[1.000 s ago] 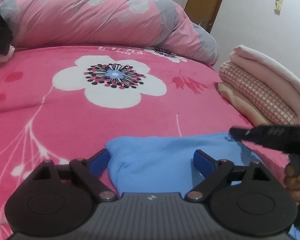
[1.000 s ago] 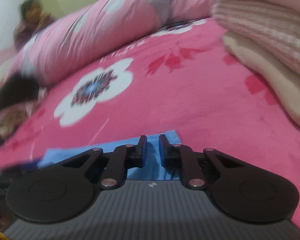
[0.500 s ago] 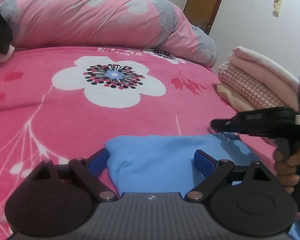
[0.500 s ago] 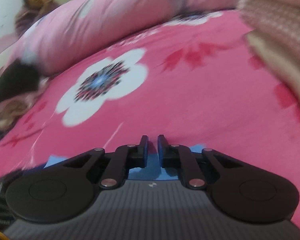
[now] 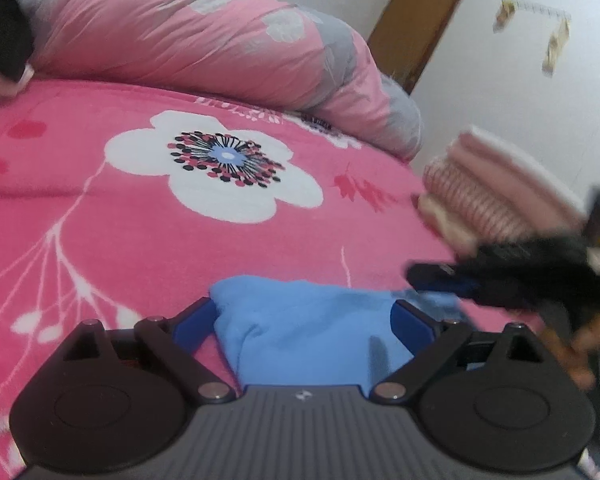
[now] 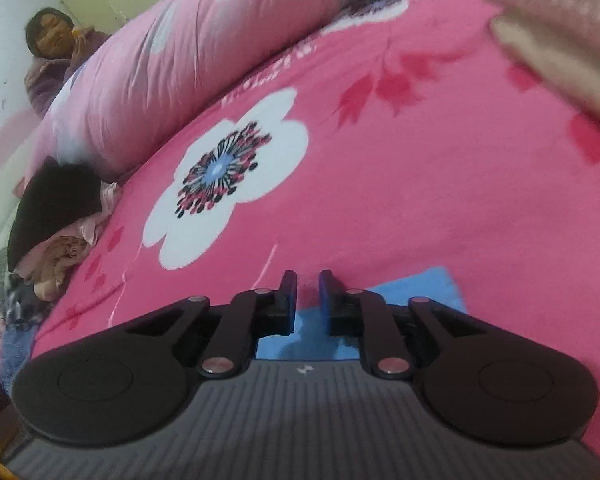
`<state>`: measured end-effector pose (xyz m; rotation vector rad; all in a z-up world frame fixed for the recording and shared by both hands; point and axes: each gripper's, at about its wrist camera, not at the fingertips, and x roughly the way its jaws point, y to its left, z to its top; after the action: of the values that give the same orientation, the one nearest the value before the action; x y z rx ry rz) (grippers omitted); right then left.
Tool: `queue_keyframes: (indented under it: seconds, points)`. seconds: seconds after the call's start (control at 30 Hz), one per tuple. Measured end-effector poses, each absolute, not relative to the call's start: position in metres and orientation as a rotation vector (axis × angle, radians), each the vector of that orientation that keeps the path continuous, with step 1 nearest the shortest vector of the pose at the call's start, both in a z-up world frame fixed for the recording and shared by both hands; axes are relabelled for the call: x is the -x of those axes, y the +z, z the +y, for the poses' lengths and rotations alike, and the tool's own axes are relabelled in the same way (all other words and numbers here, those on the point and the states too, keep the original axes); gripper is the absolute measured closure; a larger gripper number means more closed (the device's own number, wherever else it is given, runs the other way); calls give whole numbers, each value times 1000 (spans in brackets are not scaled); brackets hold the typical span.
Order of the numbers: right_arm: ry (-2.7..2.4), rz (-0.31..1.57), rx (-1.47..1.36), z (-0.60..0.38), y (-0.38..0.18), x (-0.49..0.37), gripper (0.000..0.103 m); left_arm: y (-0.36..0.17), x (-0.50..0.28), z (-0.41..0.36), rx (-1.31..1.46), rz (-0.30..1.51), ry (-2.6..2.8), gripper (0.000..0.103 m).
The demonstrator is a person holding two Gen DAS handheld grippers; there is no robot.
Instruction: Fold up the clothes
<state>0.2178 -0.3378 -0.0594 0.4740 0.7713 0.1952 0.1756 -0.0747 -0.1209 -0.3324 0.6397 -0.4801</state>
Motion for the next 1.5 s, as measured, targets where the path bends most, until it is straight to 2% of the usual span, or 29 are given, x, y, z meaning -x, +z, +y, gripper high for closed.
queue_keyframes:
  seconds: [0.13,0.27,0.37,0.4,0.43,0.5,0.53,0.57,0.7,0.73,0.77,0.97,1.13,1.5]
  points:
    - [208,690,-362,-333,-30,-160,90,-103,-159,-63,355,578,-406,8]
    - [206,626,-223,-324,-15,-100,88,-74,-118,-66,251,518,-454,5]
    - [192,646,-126,-308,-29,-73,84,-64,-88,-91,75,574,-505,5]
    - [184,669,-105,-304,-38,-67,81,-64,-79,-100,22,602,-520,5]
    - [169,685,-80,-300,-48,-63,74,-68,-72,-110,-25,637,-516,5]
    - [131,688,-30,-293,-60,-54,72,-80,-60,-127,-107,710,-491,5]
    - [113,680,-22,-289,-59,-50,67,-86,-58,-132,-123,744,-466,5]
    - [96,678,-21,-287,-56,-47,55,-91,-56,-135,-134,775,-442,5]
    - [29,653,-29,-290,-41,-25,26,-93,-58,-131,-60,830,-406,2]
    - [9,650,-27,-292,-41,-19,12,-93,-59,-130,-52,841,-396,2]
    - [-4,659,-25,-294,-43,-14,3,-93,-58,-129,-51,842,-389,1]
    - [-51,724,-21,-297,-60,1,1,-94,-52,-134,-69,833,-330,0]
    - [-41,747,-154,-312,-68,6,1,-94,-48,-136,-59,825,-296,0]
    - [-16,697,-208,-318,-74,13,1,-94,-45,-139,-69,820,-272,0]
